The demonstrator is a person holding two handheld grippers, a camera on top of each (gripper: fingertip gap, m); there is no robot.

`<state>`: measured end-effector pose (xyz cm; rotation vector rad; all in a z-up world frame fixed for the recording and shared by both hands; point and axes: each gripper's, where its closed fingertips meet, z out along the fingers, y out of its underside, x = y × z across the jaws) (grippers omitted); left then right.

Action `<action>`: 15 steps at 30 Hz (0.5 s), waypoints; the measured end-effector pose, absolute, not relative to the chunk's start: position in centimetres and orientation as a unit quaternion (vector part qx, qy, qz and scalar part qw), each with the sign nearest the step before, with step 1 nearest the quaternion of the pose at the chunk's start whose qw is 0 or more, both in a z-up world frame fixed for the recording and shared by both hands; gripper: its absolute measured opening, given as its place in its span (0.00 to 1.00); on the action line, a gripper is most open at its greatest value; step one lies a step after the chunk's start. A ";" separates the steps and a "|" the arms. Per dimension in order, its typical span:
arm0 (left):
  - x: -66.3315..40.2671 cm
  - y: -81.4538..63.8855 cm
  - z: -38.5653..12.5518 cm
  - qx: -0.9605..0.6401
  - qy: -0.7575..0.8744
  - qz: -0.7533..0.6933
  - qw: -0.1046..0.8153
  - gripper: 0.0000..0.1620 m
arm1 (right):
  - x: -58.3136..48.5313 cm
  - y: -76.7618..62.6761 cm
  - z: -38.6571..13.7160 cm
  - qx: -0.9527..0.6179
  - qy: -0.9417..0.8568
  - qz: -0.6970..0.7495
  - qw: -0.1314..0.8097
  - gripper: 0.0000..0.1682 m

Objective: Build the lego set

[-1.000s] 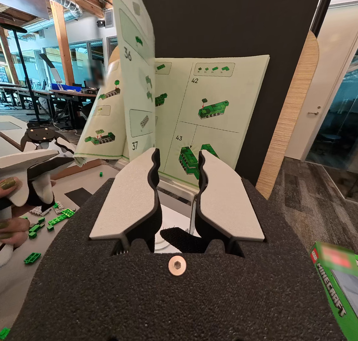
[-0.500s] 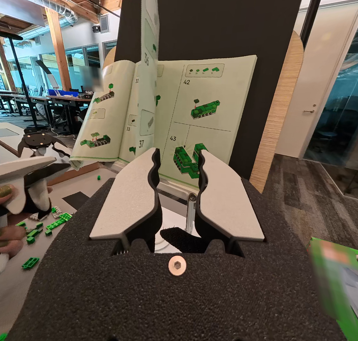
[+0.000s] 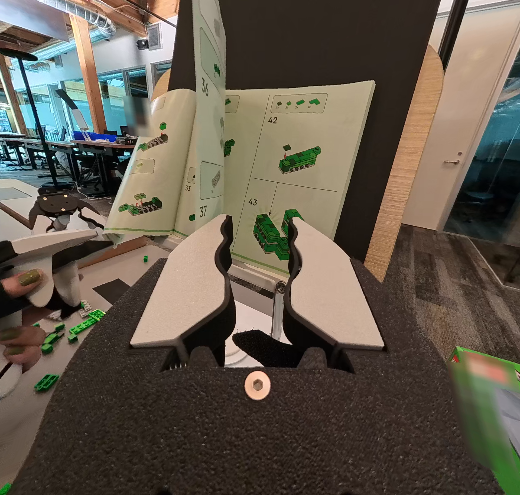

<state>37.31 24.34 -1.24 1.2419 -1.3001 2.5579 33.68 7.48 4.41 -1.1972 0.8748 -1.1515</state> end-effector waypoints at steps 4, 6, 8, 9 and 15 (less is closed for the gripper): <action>37.4 24.8 -0.9 0.397 -0.393 0.830 0.006 0.21 | 33.7 7.5 4.4 -0.515 0.376 -0.495 0.591 0.22; 37.4 25.1 -0.7 0.396 -0.390 0.831 0.000 0.21 | 33.6 7.4 4.5 -0.513 0.376 -0.495 0.592 0.22; 37.4 25.1 -0.5 0.393 -0.390 0.833 -0.003 0.21 | 33.7 7.4 4.4 -0.513 0.377 -0.494 0.592 0.22; 37.4 25.1 -0.4 0.390 -0.390 0.834 -0.002 0.21 | 33.7 7.4 4.4 -0.513 0.377 -0.494 0.592 0.22; 36.8 24.5 0.5 0.366 -0.399 0.840 -0.015 0.21 | 33.5 7.0 4.5 -0.509 0.379 -0.498 0.591 0.22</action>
